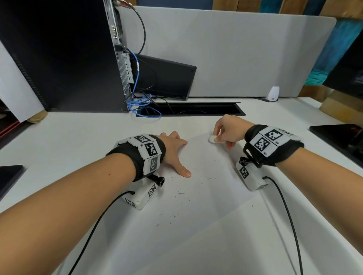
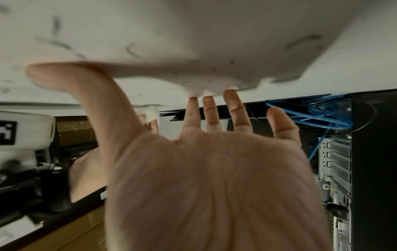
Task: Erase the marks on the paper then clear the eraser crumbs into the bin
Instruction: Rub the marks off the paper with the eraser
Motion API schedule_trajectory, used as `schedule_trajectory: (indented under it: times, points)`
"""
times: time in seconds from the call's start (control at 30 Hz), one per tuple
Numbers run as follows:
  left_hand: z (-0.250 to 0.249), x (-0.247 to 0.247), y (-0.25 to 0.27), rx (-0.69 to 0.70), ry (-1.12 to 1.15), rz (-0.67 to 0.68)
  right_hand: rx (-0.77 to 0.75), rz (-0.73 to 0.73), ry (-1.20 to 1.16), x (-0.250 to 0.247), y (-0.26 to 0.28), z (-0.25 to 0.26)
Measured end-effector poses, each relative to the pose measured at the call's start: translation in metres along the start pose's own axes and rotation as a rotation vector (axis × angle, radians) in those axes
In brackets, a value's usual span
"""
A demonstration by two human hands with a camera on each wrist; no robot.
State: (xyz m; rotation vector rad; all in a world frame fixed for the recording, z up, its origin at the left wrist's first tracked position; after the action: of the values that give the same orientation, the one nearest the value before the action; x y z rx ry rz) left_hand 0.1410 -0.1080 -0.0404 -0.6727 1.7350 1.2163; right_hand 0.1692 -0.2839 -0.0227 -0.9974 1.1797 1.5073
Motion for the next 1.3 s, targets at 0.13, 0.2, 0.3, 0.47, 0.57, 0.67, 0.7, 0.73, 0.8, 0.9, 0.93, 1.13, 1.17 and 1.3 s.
schedule_trajectory:
  times: [0.13,0.2,0.3,0.47,0.57,0.67,0.7,0.73,0.8,0.9,0.93,1.13,1.17,1.3]
  points:
    - [0.000,0.000,-0.001,0.001,0.006,0.004,-0.014,0.075,-0.029,0.008,-0.001,0.004]
    - [0.001,0.000,-0.001,0.001,0.009,0.006,0.004,0.064,-0.013,0.007,-0.001,0.002]
    - [0.000,0.000,-0.001,0.001,-0.004,0.002,0.020,-0.011,0.049,0.003,-0.001,0.003]
    - [0.000,-0.001,-0.002,0.005,-0.010,-0.002,-0.049,0.083,-0.059,0.012,0.000,0.005]
    - [0.001,0.000,-0.001,0.009,-0.018,0.004,-0.008,-0.025,-0.049,0.004,-0.001,0.002]
    - [-0.002,-0.003,-0.001,0.021,-0.077,0.012,-0.015,0.000,-0.057,0.006,0.000,0.003]
    - [-0.005,-0.003,-0.002,0.020,-0.113,0.014,-0.013,0.012,-0.053,0.008,0.000,0.003]
    - [-0.008,-0.004,-0.004,0.018,-0.146,0.010,-0.009,0.017,-0.048,0.008,0.000,0.002]
    - [-0.014,-0.003,-0.008,0.012,-0.184,-0.010,-0.004,0.010,-0.041,0.008,0.000,0.003]
    - [-0.017,0.000,-0.015,0.028,-0.177,-0.033,-0.057,0.085,-0.037,0.009,0.007,0.008]
    - [-0.016,0.001,-0.016,0.030,-0.171,-0.031,-0.099,0.160,-0.040,0.012,0.012,0.012]
    - [-0.014,0.000,-0.017,0.007,-0.164,-0.020,-0.086,0.066,0.018,0.006,0.019,0.012]
    - [-0.014,-0.001,-0.016,-0.001,-0.164,-0.025,-0.105,0.113,0.006,0.008,0.020,0.016]
    - [-0.011,-0.007,-0.009,0.035,-0.070,-0.019,-0.171,0.161,0.038,0.005,0.024,0.038]
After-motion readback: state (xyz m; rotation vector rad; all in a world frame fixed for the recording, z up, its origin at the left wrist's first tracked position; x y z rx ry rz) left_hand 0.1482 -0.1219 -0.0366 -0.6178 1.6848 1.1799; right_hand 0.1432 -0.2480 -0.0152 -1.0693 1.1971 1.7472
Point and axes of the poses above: each hand's wrist, its own y-axis away from the middle knuckle, its own x-axis out of the palm, z = x × y, the point moved 5 cm from there along -y, towards the middle knuckle, and after that the axes turned 8 degrees about y, right-handed, at the moved point
